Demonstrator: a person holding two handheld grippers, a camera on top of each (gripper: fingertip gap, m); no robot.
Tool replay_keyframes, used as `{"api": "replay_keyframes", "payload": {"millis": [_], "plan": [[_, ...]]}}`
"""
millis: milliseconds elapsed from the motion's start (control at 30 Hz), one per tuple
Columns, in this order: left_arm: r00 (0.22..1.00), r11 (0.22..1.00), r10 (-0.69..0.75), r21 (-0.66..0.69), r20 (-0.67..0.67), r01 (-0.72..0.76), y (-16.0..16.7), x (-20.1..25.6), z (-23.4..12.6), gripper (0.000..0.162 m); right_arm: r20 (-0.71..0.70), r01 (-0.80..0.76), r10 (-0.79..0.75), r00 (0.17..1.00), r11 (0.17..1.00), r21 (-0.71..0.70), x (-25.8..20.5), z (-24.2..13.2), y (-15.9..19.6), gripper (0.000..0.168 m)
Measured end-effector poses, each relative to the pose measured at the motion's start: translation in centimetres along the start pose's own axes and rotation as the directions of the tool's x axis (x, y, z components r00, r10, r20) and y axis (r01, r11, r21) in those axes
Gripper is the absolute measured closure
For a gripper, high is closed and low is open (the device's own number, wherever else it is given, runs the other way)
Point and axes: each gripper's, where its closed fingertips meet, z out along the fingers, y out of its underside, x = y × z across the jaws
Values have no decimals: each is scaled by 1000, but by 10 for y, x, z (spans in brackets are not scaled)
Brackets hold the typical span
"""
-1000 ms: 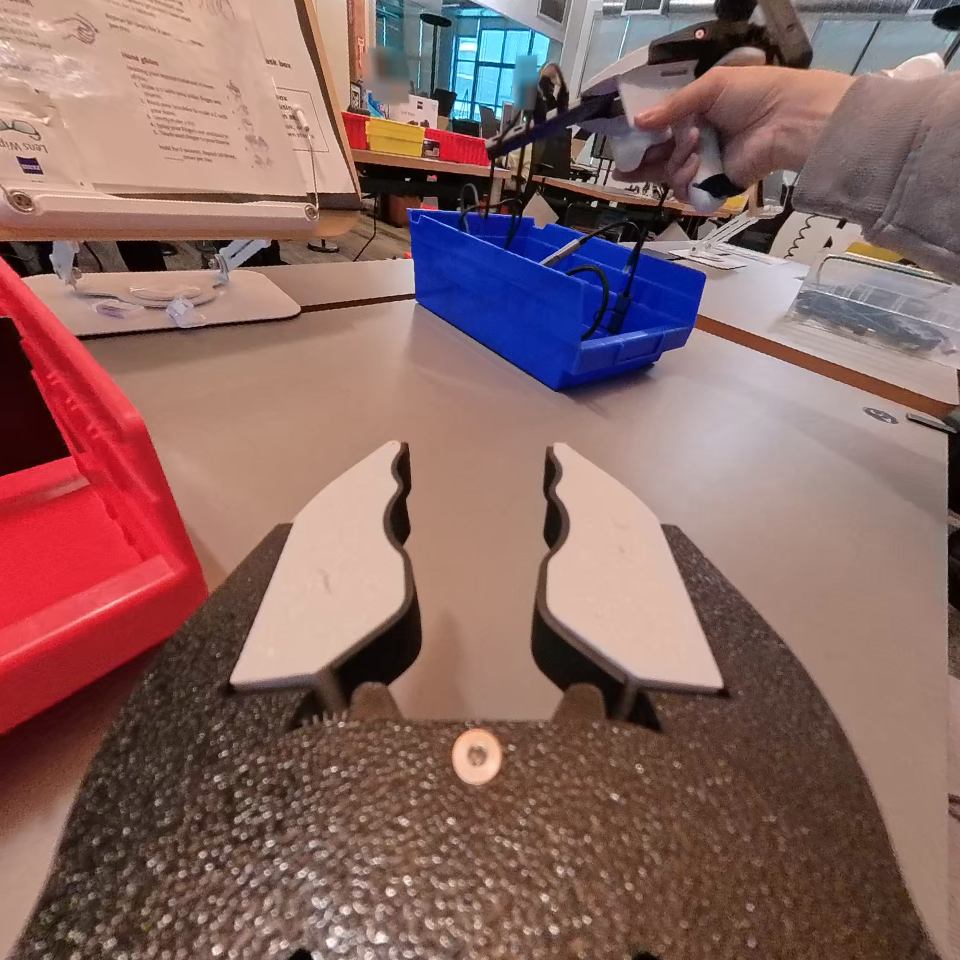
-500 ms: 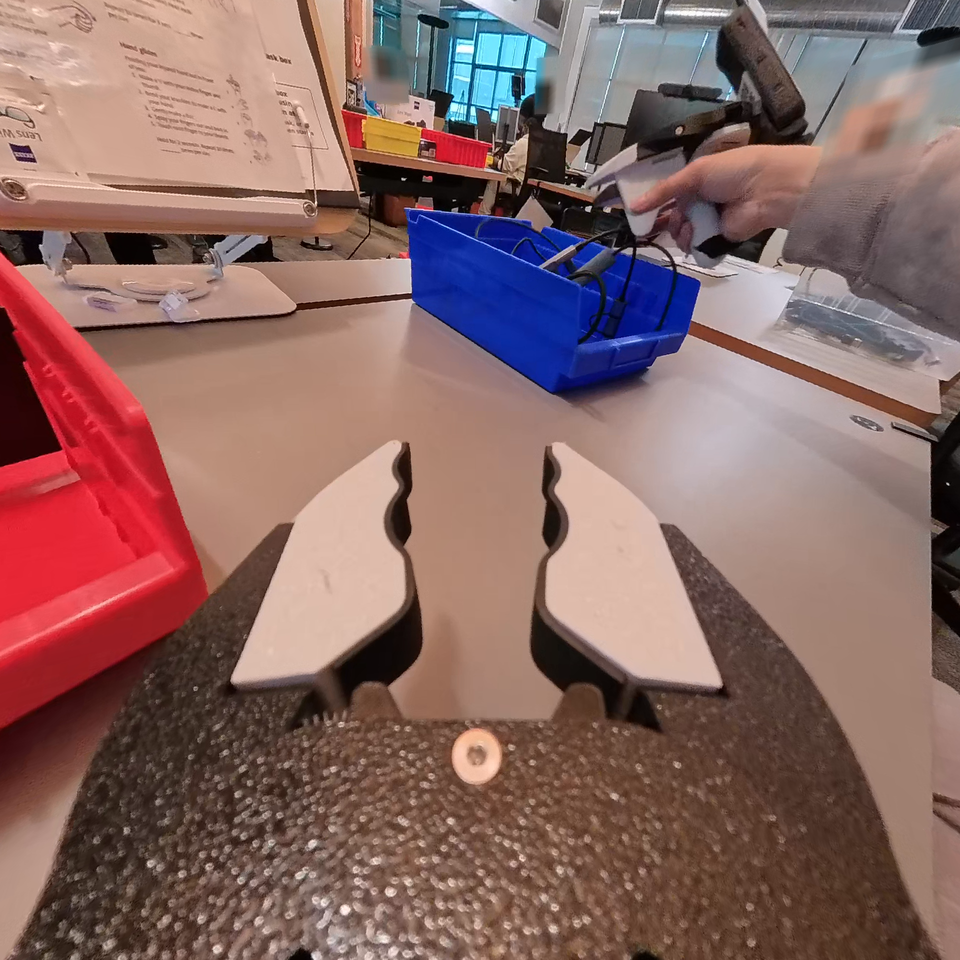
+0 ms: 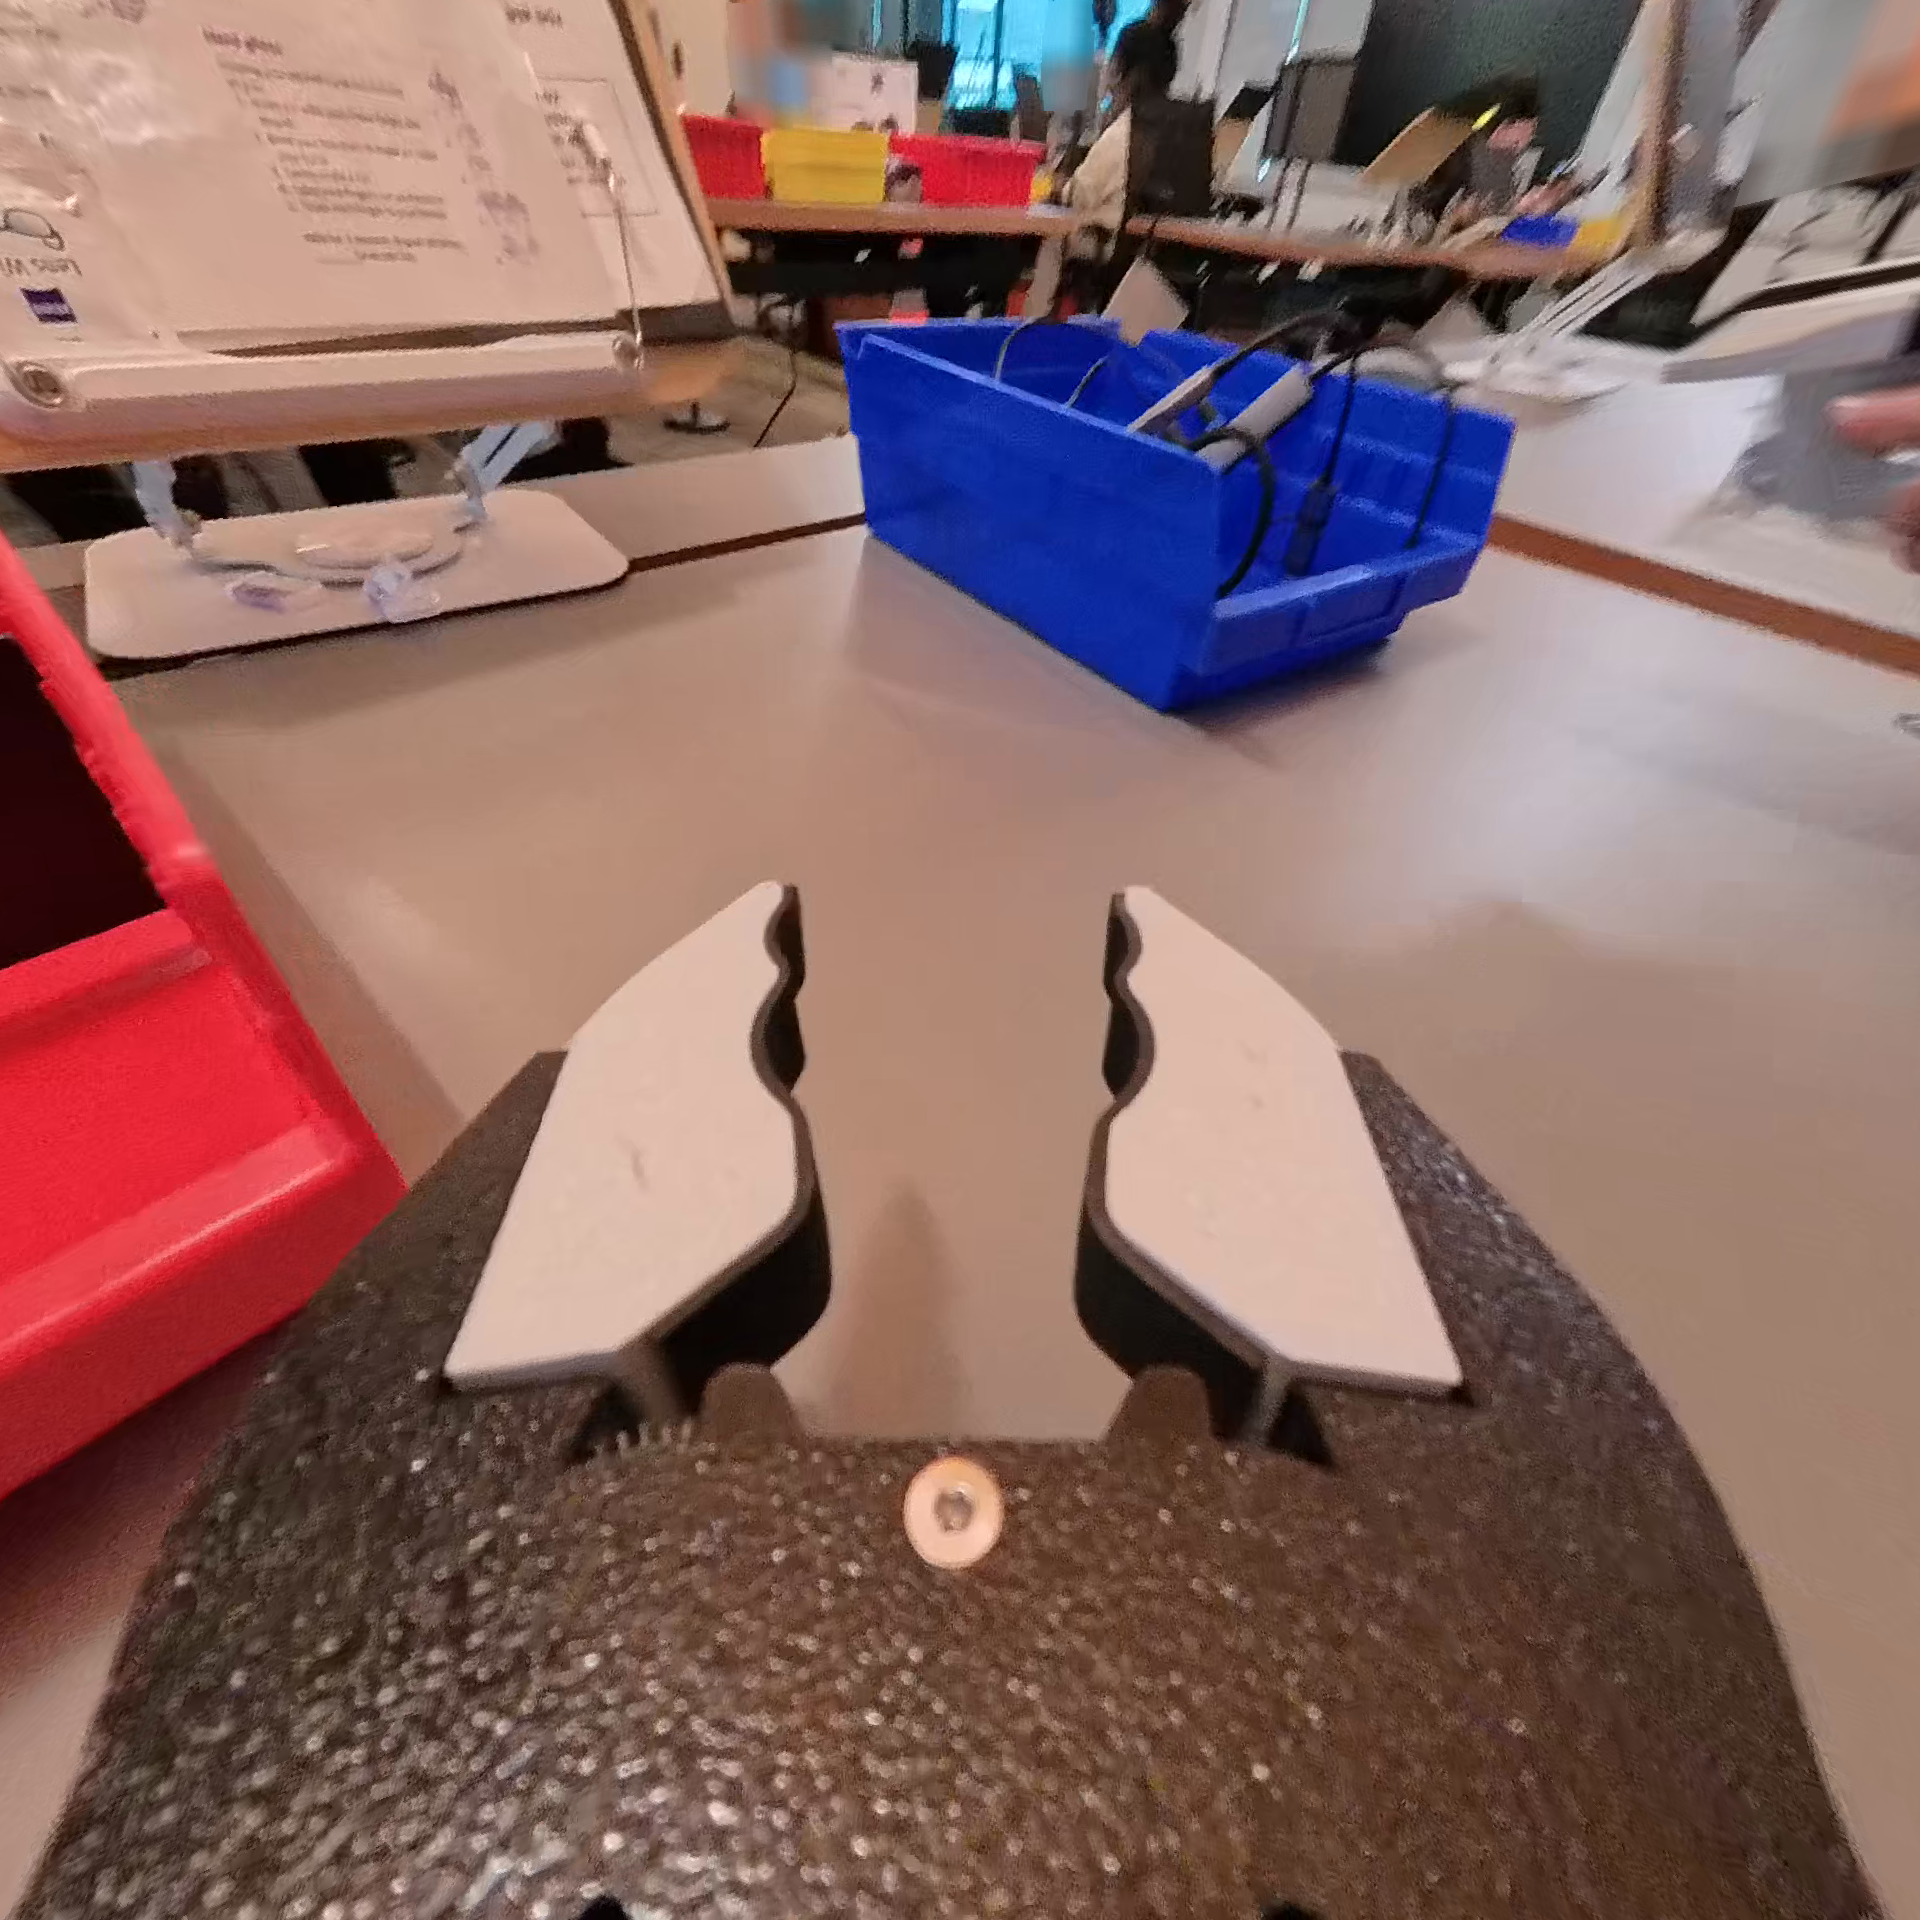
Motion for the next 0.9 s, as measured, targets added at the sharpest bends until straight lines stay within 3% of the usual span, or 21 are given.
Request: {"api": "replay_keyframes", "payload": {"millis": [133, 200, 333, 467, 567, 900], "plan": [[999, 999, -31, -44, -12, 30, -12, 28, 46, 91, -100, 97, -102, 990, 994, -58, 9, -1, 25, 83], [998, 996, -8, -85, -56, 3, -26, 54, 77, 88, -166, 74, -88, 982, 993, -89, 21, -1, 29, 79], [977, 974, 193, -137, 87, -180, -48, 45, 138, 110, -86, 14, -18, 996, 999, -39, 11, 1, 26, 83], [995, 973, 97, -212, 1, -95, -49, 55, 188, 96, -87, 26, -29, 996, 999, -36, 16, -3, 27, 85], [1000, 957, 29, -289, -5, -29, -42, 63, 209, 89, -72, -12, 11, 997, 1000, -12, 18, -5, 25, 87], [986, 922, 142, -375, 90, -99, -40, 70, 246, 118, -17, -42, 42, 999, 999, -15, 7, 2, 29, 89]]}}
